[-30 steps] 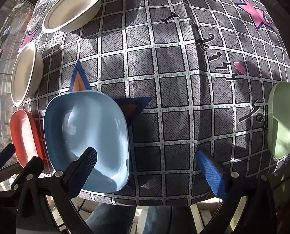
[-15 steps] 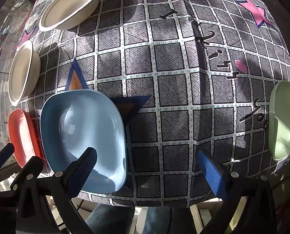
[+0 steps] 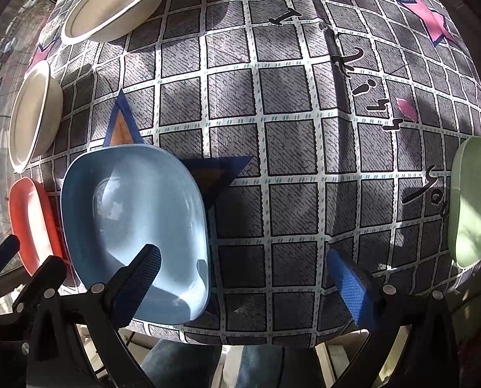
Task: Organize plates and bowls
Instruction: 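Move both grippers toward the light-blue square plate's rim, then close the left gripper on the blue plate rim while the right gripper grips beside it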
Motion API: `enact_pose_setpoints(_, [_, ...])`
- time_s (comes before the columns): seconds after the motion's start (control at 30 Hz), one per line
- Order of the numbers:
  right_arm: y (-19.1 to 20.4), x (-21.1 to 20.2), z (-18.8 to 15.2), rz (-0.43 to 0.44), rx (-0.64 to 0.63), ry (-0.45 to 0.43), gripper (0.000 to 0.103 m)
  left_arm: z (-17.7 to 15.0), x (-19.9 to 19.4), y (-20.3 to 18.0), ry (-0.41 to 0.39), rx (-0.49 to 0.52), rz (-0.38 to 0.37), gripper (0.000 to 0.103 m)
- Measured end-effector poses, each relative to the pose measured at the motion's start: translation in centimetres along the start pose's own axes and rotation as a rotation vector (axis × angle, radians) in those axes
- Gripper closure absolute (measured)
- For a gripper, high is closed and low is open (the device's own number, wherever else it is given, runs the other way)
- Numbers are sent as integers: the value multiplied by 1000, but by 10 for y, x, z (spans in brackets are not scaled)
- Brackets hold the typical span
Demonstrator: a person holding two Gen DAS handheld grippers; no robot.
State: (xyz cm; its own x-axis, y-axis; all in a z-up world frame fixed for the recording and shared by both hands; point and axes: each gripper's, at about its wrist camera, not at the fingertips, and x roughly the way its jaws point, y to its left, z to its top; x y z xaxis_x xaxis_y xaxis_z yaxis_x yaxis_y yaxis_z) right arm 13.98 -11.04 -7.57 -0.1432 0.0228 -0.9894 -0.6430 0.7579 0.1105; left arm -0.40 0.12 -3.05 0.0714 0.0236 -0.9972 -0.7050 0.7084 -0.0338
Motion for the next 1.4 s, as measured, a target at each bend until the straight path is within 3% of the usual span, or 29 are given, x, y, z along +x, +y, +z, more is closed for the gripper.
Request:
enact_pose_setpoints(0.7, [3,15,1,-21,12,-4,0,-5,16,15,24,-10,26,0])
enact_pose_setpoints(1.4, [0,38,1,-64,-17,16,0,-1,30,-4,74,12,27,0])
